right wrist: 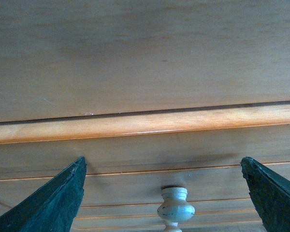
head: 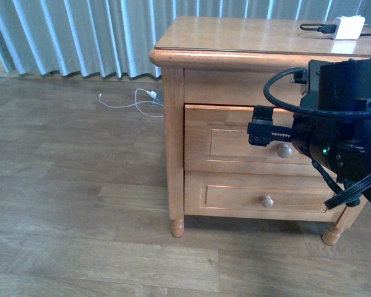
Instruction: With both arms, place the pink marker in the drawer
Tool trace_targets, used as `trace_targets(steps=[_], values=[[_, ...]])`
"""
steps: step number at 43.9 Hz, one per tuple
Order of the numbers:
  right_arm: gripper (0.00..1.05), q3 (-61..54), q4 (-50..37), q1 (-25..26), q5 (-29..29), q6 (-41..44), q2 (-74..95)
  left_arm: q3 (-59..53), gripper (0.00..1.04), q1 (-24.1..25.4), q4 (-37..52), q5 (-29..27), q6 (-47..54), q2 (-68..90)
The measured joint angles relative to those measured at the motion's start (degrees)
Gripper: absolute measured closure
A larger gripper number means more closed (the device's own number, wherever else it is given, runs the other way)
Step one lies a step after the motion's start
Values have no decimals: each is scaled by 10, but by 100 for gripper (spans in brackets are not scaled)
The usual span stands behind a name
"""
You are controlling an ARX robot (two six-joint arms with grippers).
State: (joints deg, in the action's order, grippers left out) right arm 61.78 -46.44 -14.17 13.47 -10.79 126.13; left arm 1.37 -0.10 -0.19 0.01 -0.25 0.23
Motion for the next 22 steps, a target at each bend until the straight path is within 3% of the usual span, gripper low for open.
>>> trace_targets(steps=[22], values=[[9,22,-47,7,-2,1,38,0,6,0,0,0,0,0]])
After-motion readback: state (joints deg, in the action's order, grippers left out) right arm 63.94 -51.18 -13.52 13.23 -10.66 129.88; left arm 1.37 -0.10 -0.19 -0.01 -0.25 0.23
